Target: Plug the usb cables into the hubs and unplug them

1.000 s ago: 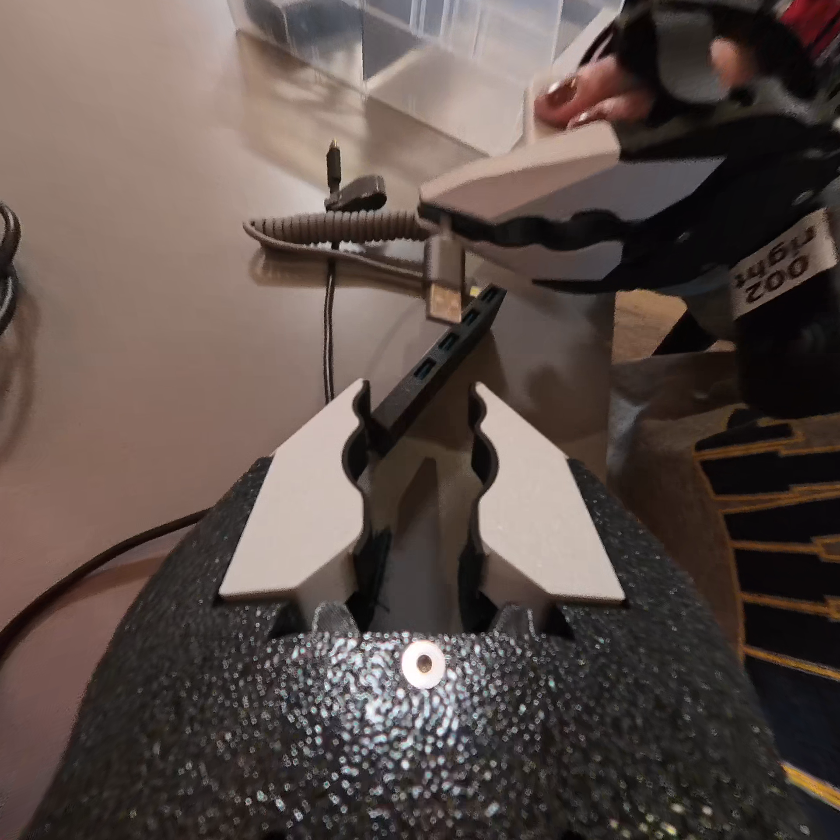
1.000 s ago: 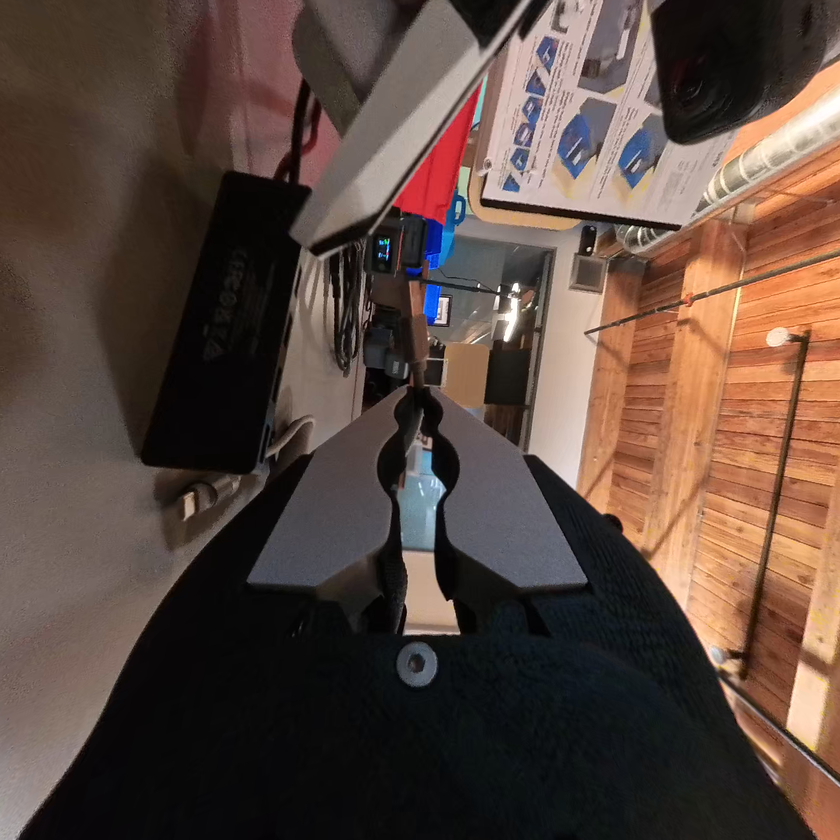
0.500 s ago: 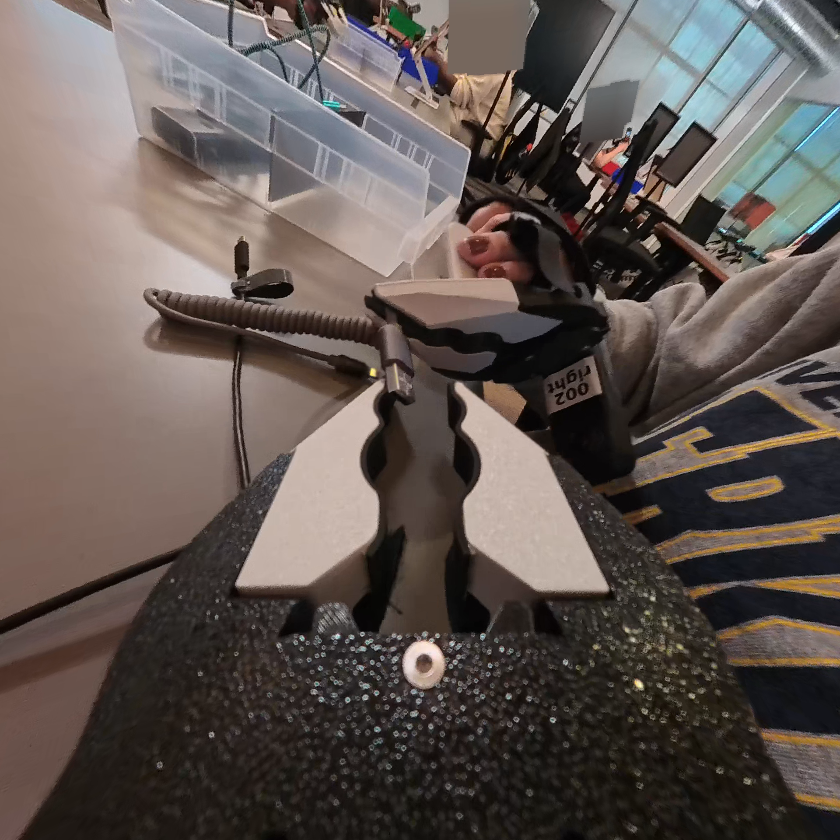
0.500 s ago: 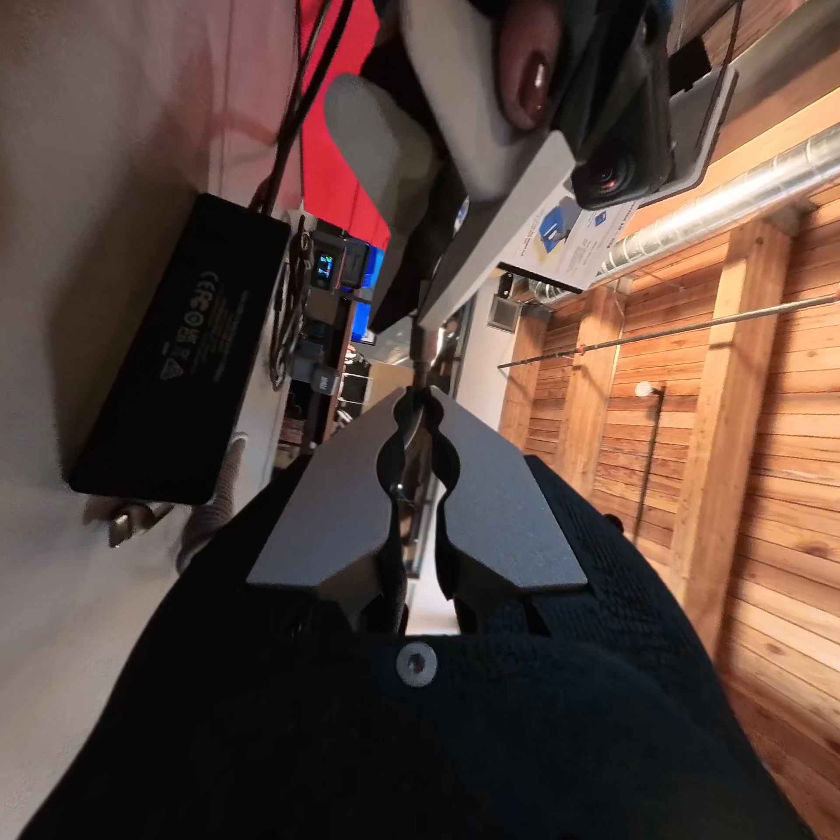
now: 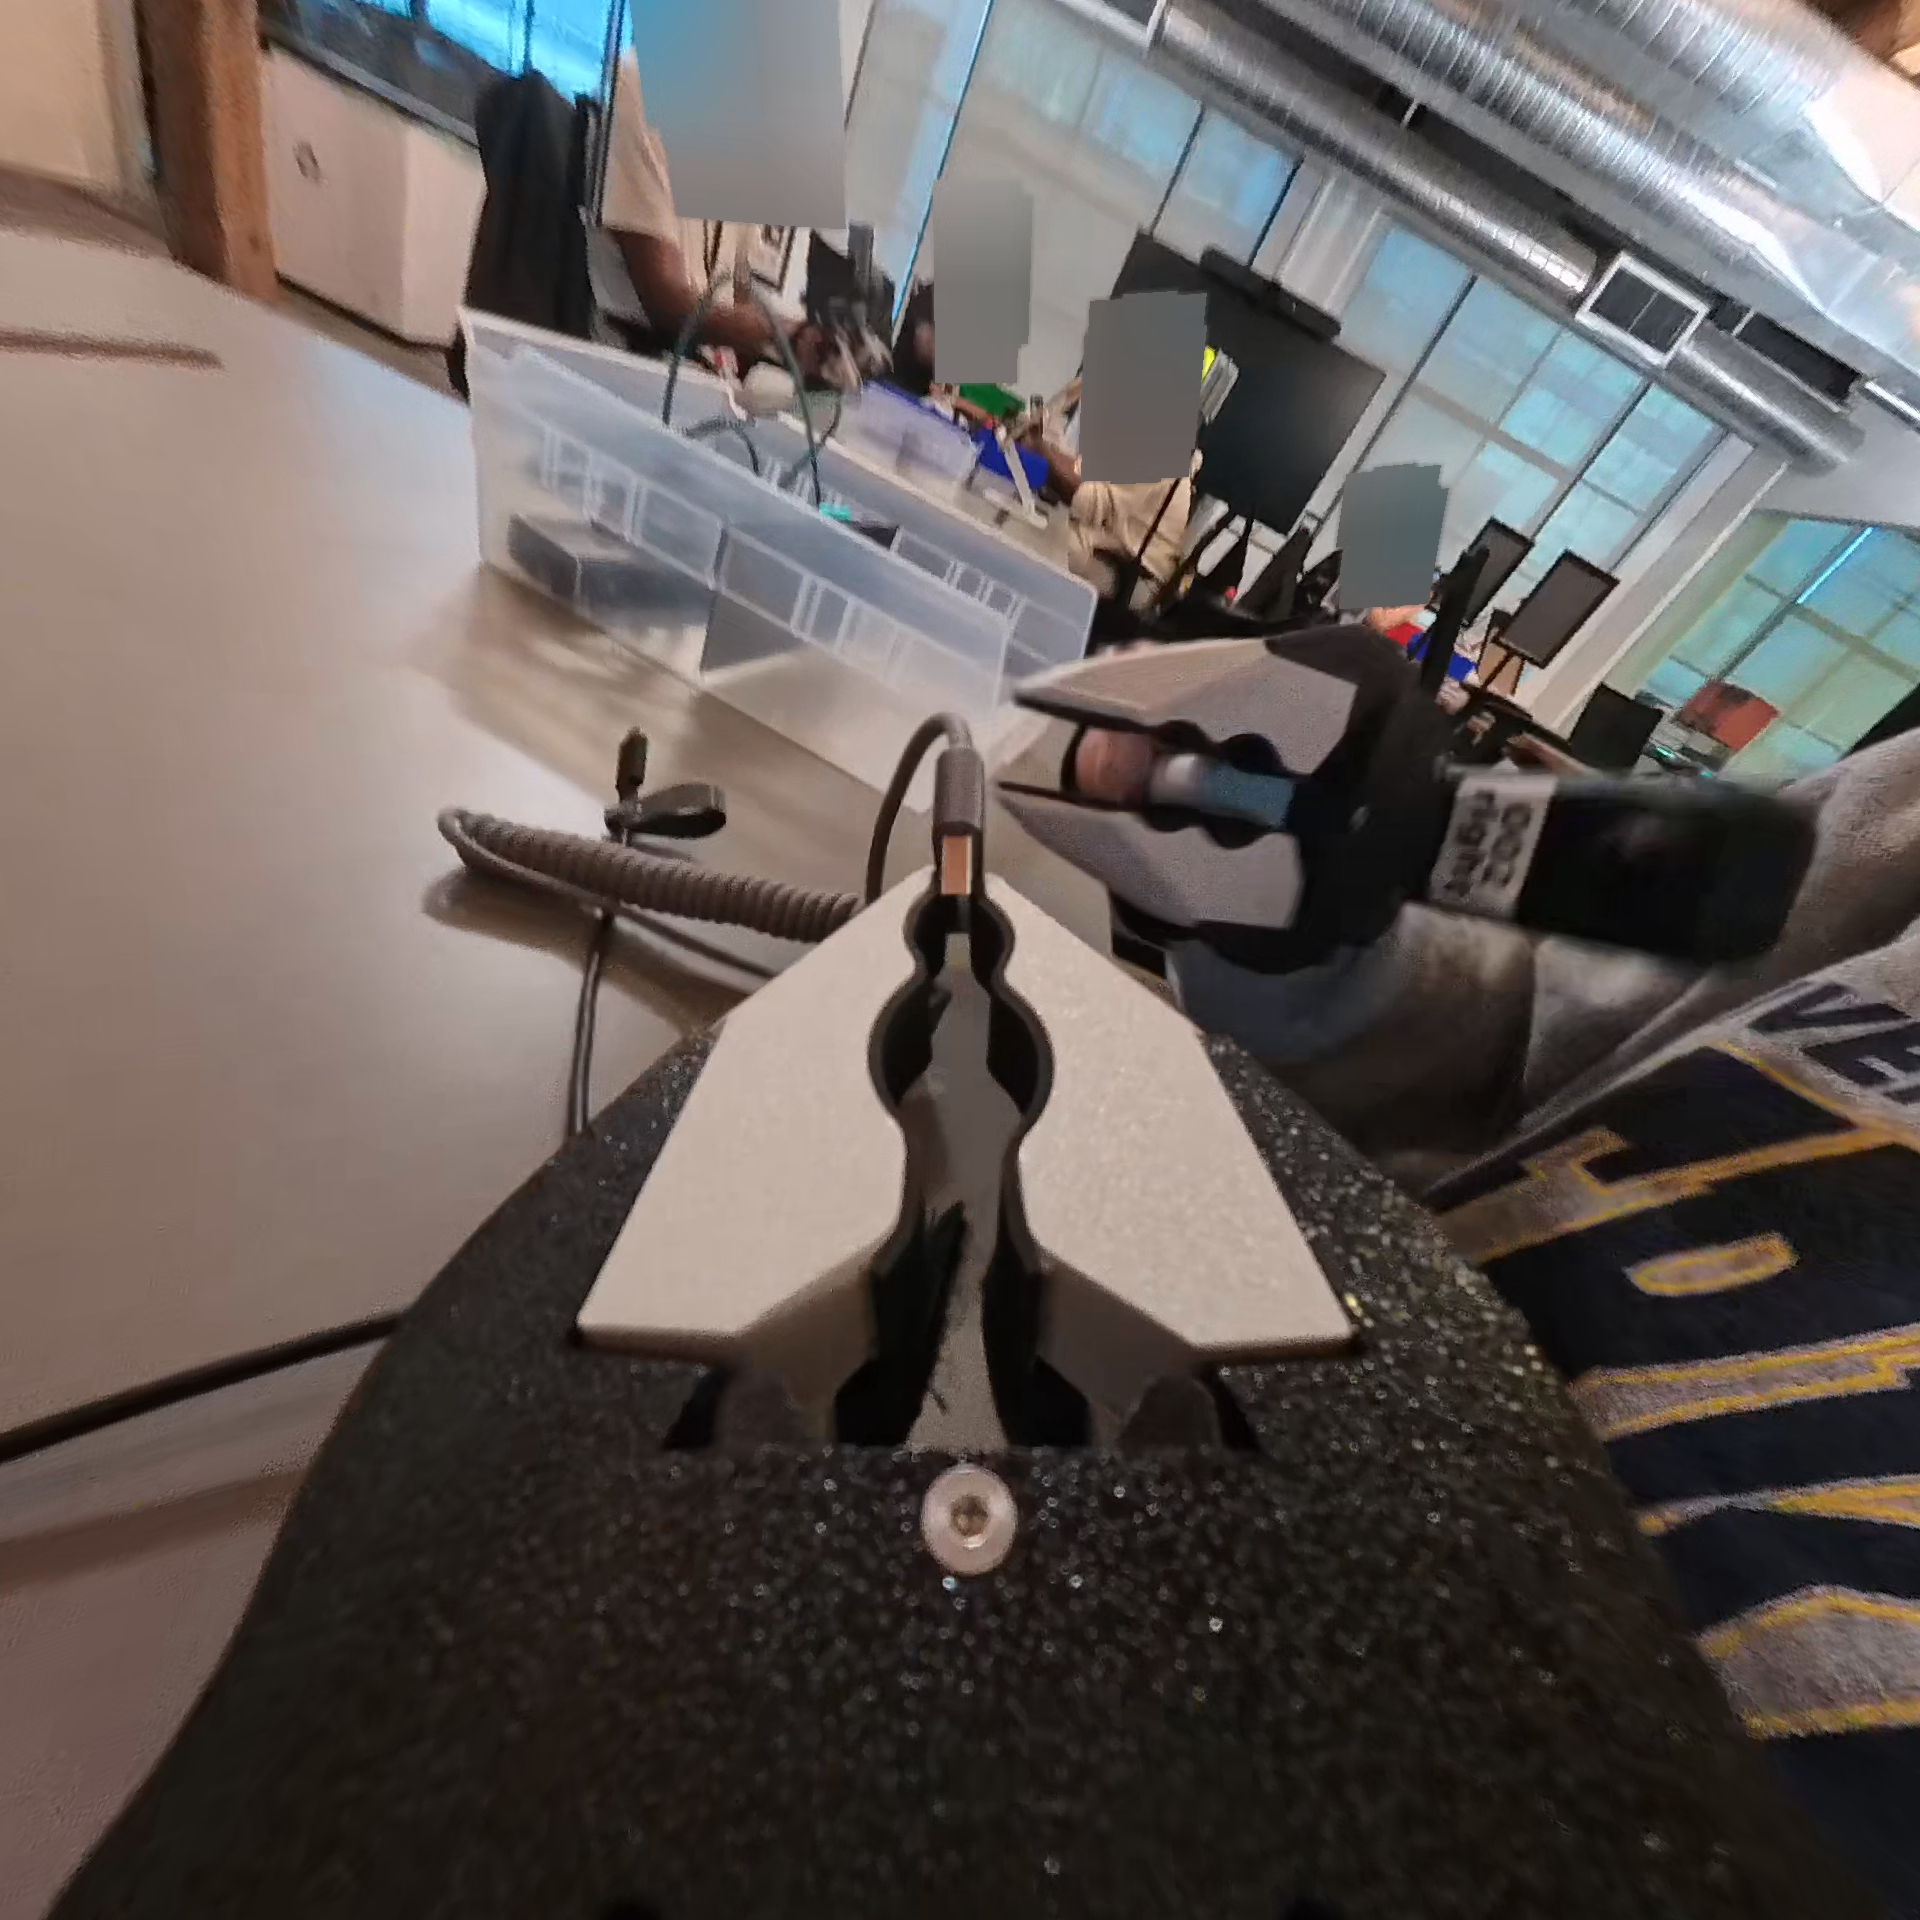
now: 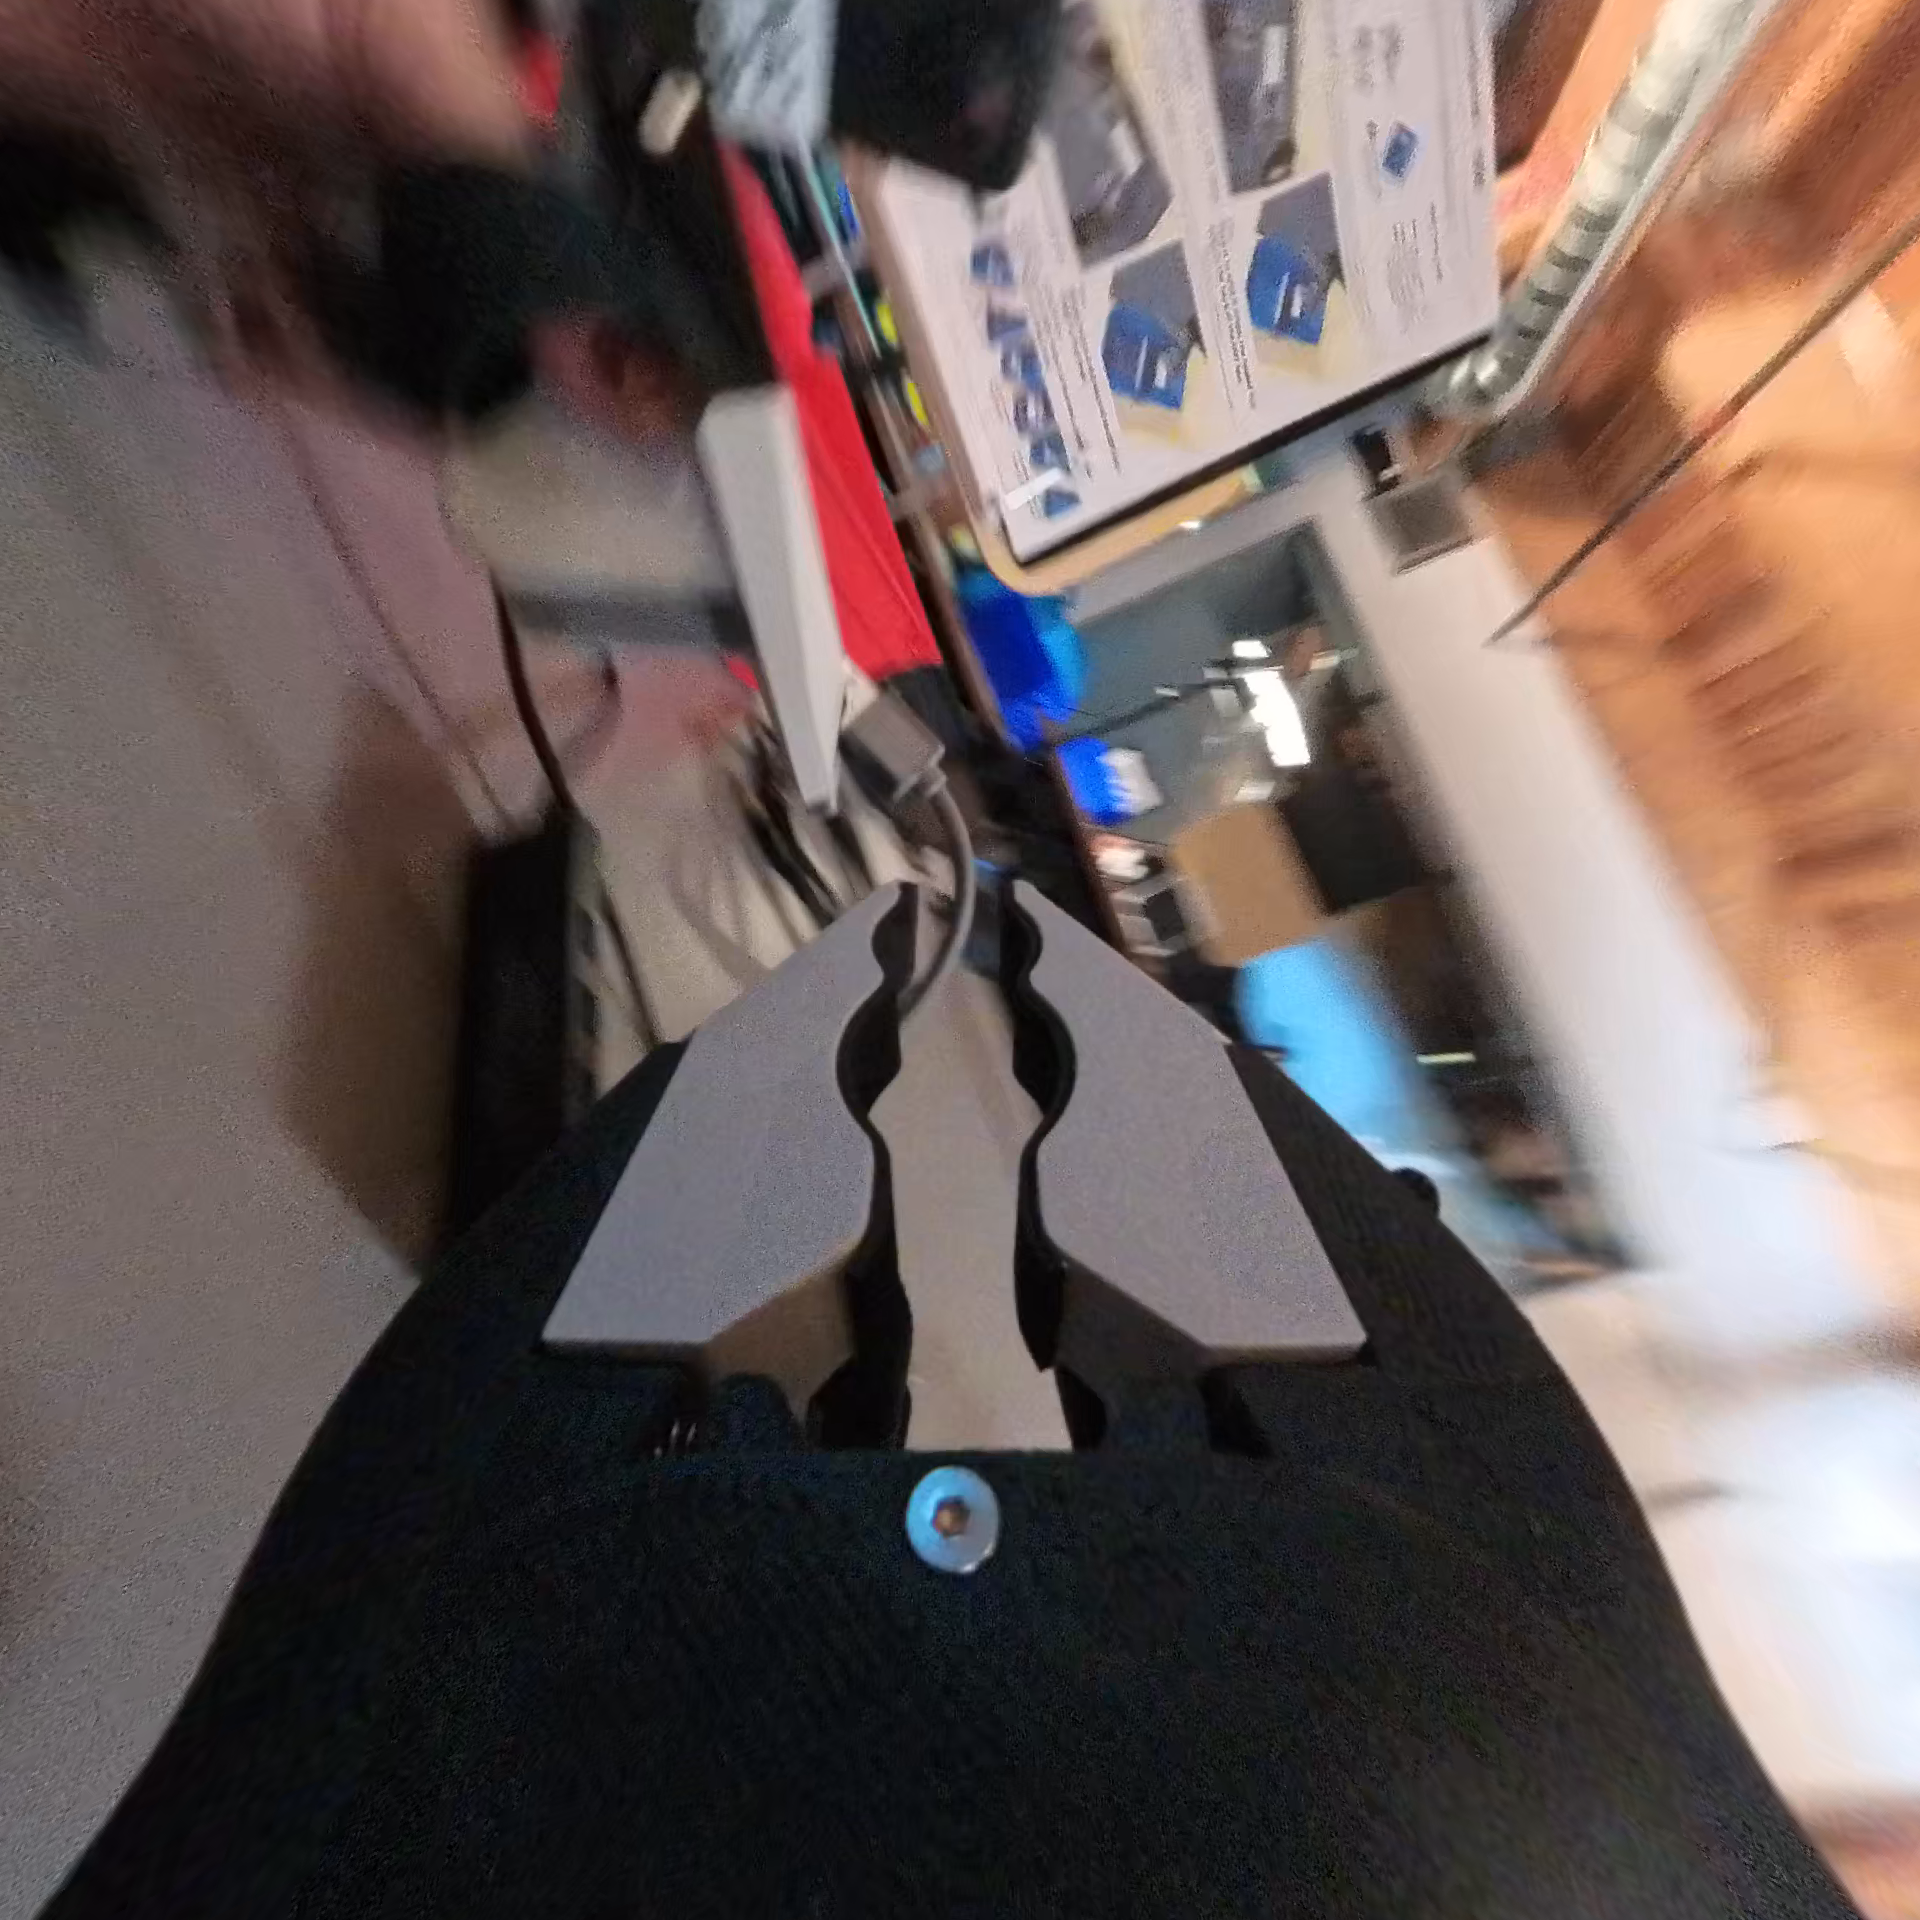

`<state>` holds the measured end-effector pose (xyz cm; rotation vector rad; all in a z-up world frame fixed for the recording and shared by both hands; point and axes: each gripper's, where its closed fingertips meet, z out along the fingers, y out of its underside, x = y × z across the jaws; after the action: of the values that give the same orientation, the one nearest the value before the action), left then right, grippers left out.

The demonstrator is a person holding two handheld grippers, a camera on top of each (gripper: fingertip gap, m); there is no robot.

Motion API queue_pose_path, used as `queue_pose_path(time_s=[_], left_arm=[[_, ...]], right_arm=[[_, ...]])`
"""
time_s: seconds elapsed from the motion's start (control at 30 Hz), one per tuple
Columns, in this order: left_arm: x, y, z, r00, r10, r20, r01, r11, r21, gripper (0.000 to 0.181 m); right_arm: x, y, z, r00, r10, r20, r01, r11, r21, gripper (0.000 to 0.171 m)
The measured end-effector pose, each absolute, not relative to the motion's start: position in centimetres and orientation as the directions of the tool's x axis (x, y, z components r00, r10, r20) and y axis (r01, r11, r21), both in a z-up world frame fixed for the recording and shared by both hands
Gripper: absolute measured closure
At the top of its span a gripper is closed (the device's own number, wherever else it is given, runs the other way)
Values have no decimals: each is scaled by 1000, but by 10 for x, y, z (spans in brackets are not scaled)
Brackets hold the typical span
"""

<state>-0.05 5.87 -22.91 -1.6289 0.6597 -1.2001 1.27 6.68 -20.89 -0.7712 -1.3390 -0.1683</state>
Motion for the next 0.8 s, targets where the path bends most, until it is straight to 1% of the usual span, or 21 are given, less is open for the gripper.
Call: queue_pose_path(time_s=[0.03,0.07,0.1,0.13,0.17,0.2,0.23,0.27,0.33,0.43,0.57,0.7,0.77,0.8], left_arm=[[-1,59,-225,371,-847,381,135,-356,-925,180],[-2,58,-220,370,-854,366,154,-332,-931,180],[-1,56,-215,361,-863,352,174,-309,-935,180],[-1,55,-211,355,-871,340,191,-288,-938,180],[0,52,-208,348,-880,324,199,-269,-942,180],[2,49,-205,333,-891,308,203,-252,-946,180],[4,46,-203,321,-899,296,207,-238,-949,180],[5,44,-202,314,-905,287,205,-230,-951,180],[6,42,-197,305,-911,278,220,-216,-951,180],[4,40,-194,290,-916,275,230,-213,-950,180],[4,37,-193,279,-925,257,234,-194,-953,180],[10,35,-197,250,-933,260,201,-212,-956,180],[14,32,-200,240,-936,256,185,-215,-959,180],[16,32,-201,241,-937,254,175,-215,-961,180]], right_arm=[[12,56,-204,308,497,811,414,698,-584,160],[11,44,-200,310,675,669,284,606,-743,161],[8,32,-197,268,825,498,169,468,-867,156],[4,24,-198,210,928,307,98,293,-951,151],[-1,22,-202,169,978,123,72,112,-991,145],[-5,24,-207,159,987,-31,63,-41,-997,140],[-8,24,-209,137,981,-139,41,-145,-989,134],[-10,25,-205,124,969,-214,-17,-214,-977,134],[-9,30,-196,101,945,-310,-126,-297,-946,138],[-9,31,-190,15,901,-433,-224,-419,-880,142],[3,44,-180,-28,862,-506,-356,-481,-801,141],[-2,37,-178,-59,866,-496,-333,-486,-808,141],[-6,36,-176,-81,859,-505,-339,-500,-797,147],[-7,36,-175,-92,854,-512,-348,-509,-787,154]])
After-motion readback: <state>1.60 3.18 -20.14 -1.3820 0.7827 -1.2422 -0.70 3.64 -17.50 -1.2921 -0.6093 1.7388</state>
